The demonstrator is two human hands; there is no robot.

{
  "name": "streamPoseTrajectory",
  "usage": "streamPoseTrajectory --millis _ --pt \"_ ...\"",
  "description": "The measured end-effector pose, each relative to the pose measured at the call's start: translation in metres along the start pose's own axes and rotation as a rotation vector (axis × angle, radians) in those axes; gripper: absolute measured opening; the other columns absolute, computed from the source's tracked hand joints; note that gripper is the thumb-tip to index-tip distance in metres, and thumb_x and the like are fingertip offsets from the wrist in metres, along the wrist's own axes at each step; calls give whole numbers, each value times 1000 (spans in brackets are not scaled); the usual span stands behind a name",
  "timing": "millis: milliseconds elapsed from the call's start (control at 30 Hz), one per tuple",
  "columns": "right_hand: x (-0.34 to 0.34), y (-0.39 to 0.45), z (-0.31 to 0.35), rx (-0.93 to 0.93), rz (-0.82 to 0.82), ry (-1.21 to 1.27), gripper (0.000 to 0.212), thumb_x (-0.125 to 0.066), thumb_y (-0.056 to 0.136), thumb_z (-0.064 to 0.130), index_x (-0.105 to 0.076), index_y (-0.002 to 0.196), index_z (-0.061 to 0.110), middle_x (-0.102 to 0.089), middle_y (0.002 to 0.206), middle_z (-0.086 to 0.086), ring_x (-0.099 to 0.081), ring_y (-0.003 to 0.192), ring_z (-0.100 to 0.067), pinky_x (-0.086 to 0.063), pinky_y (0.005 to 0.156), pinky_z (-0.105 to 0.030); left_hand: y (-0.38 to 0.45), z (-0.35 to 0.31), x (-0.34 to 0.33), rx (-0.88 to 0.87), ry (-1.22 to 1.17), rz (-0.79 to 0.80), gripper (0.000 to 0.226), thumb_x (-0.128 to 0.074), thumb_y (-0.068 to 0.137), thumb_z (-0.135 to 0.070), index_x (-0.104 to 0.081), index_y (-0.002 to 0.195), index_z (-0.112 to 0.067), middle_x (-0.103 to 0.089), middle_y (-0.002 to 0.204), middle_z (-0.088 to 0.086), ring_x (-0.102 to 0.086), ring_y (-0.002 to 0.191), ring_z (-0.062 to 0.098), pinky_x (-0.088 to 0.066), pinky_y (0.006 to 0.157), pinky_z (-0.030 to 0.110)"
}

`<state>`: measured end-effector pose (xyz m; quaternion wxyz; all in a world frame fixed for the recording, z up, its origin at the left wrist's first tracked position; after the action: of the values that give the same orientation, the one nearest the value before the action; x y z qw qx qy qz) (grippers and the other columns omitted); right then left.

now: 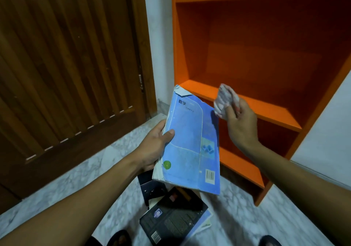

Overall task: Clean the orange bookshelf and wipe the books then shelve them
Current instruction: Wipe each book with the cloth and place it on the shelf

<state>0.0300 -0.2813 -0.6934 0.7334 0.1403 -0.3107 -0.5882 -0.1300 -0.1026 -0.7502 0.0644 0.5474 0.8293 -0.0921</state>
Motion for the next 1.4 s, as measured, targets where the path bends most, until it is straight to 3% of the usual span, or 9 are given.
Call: streamPoseTrajectory --millis 133,233,467,633,900,1033,1133,1233,1400 --pt "-45 -12 16 77 190 -28 24 -49 100 16 -63 119 21 -66 112 13 -57 102 -2 -46 89 -30 0 14 -19 42 27 50 29 -42 106 -23 -54 131 -26 -71 121 6 -71 104 33 -58 87 50" --pt "-76 -34 26 178 350 -82 53 -48 93 -1 -53 142 20 -48 150 -1 -32 142 -8 -20 123 -30 2 18 -27 26 21 12 29 -38 107 -24 -56 130 -22 -69 125 11 -67 112 34 -53 97 50" --pt "-96 -72 27 252 531 -131 72 -40 81 -22 -53 142 14 -41 154 -7 -27 146 -14 -1 114 -7 10 34 -9 82 -182 -173 33 -35 108 -18 -60 129 -18 -69 123 15 -67 112 35 -51 100 52" --pt "-98 -94 19 288 662 -90 64 -38 82 -13 -59 136 12 -49 149 -9 -34 142 -14 -16 122 -30 11 40 13 130 -351 -344 32 -34 108 -25 -59 125 -14 -65 125 23 -63 113 45 -48 97 62" --pt "-78 -147 31 424 970 82 53 -39 80 -12 -73 112 13 -66 113 2 -57 114 -12 -39 102 -21 6 22 58 41 -272 -472 31 -37 108 -28 -55 132 -20 -67 127 12 -67 108 39 -49 94 65" --pt "-77 -158 -13 23 1266 -43 45 -39 84 -16 -69 108 8 -64 101 11 -58 82 16 -45 75 -8 7 10 62 -6 -291 -451 31 -36 108 -28 -57 130 -23 -66 129 13 -65 113 40 -48 96 64" --pt "-67 -139 -65 -457 963 116 21 -41 97 -3 -61 92 1 -70 81 -2 -67 69 -19 -53 62 -31 6 8 62 12 -319 -415 31 -36 108 -30 -57 129 -24 -67 128 12 -65 113 39 -50 95 62" --pt "-65 -130 -83 -918 764 503 31 -45 102 21 -67 118 5 -74 104 -19 -67 94 -45 -56 85 -54 5 8 53 42 -287 -339 32 -34 108 -31 -58 128 -25 -70 122 7 -69 108 33 -58 83 53" --pt "-67 -111 -42 -1056 649 938 54 -41 100 55 -66 123 14 -68 112 -14 -70 73 -30 -52 56 -35 5 25 39 122 -176 -319 34 -34 108 -31 -58 131 -21 -72 118 9 -71 102 34 -59 82 54"
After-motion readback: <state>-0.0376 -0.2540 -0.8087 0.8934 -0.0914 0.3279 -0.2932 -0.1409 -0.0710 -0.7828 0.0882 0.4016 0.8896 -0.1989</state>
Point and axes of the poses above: each hand's wrist, its own y-axis towards the middle knuckle, its own x-axis out of the back of the hand, z = x × y, the point moved 8 cm from there along y, towards the middle knuckle
